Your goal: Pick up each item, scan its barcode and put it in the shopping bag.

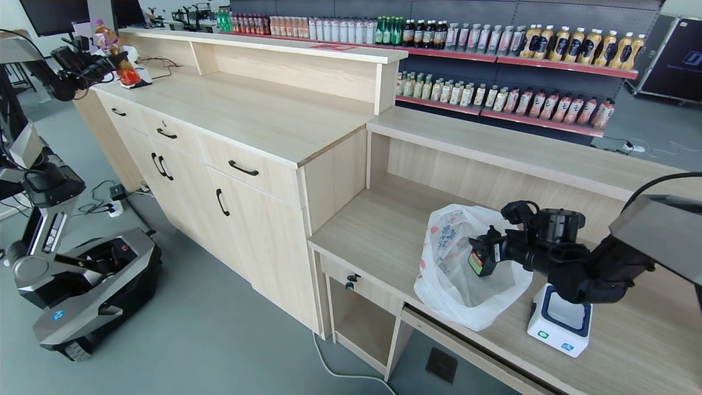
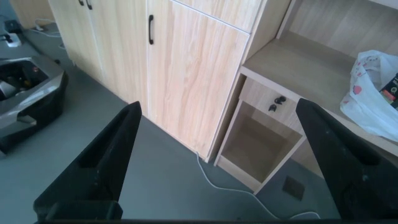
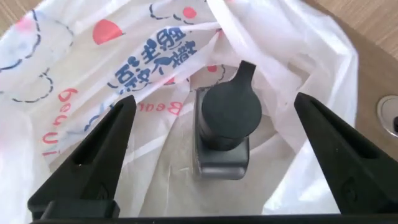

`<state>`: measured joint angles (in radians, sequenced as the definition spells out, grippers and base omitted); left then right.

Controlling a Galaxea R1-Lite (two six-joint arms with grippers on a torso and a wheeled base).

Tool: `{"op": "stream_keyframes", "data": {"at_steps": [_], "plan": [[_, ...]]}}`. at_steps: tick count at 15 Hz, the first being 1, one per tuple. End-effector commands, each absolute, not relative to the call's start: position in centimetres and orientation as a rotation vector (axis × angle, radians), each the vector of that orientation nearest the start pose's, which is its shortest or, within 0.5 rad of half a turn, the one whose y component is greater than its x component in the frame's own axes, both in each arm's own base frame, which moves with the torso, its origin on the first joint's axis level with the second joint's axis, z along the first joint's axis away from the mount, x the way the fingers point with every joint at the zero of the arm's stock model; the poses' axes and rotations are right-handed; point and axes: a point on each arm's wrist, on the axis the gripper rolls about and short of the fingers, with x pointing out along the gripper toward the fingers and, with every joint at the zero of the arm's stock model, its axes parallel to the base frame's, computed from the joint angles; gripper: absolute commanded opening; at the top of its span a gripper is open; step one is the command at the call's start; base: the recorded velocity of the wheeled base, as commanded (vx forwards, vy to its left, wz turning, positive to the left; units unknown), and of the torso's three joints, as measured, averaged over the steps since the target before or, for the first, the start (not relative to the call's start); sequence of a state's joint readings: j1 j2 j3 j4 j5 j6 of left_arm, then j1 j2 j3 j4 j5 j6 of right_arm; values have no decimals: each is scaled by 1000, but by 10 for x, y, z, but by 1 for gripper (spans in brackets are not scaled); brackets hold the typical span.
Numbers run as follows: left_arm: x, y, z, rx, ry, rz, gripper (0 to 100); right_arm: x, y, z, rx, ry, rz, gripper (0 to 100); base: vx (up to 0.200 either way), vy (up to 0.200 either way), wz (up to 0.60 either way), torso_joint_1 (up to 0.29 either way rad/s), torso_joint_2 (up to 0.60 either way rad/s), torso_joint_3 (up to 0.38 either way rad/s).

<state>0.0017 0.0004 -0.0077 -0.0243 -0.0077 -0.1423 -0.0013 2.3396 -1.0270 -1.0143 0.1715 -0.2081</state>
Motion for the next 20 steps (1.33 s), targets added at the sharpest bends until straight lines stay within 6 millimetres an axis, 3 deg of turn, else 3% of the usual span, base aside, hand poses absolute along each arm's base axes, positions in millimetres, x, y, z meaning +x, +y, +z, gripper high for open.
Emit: {"op": "stream_keyframes", "data": {"at_steps": [1, 5, 6, 9, 12, 15, 18, 20], "plan": [[-23, 0, 80, -142, -32, -8, 100, 376, -7, 103, -196, 203, 166, 100, 0, 0, 0, 0, 0, 0], [-23, 0, 80, -142, -32, -8, 100, 314, -15, 147, -240, 140, 122, 100, 0, 0, -300, 0, 2, 1], [-23, 0, 80, -142, -32, -8, 100, 310, -20, 156, -259, 114, 103, 100, 0, 0, -600, 2, 2, 7], [-23, 0, 80, -142, -32, -8, 100, 318, -33, 214, -234, 13, -124, 100, 0, 0, -600, 1, 2, 5], [-23, 0, 80, -142, -32, -8, 100, 330, -52, 241, -47, 157, -408, 100, 0, 0, -600, 1, -1, 2], [-23, 0, 80, -142, -32, -8, 100, 335, -76, 227, 153, 387, -658, 100, 0, 0, -600, 4, 2, 4], [-23, 0, 80, -142, -32, -8, 100, 340, -112, 193, 279, 417, -796, 100, 0, 0, 0, 0, 0, 0], [-23, 0, 80, -142, -32, -8, 100, 340, -123, 165, 316, 409, -794, 100, 0, 0, 0, 0, 0, 0]]}}
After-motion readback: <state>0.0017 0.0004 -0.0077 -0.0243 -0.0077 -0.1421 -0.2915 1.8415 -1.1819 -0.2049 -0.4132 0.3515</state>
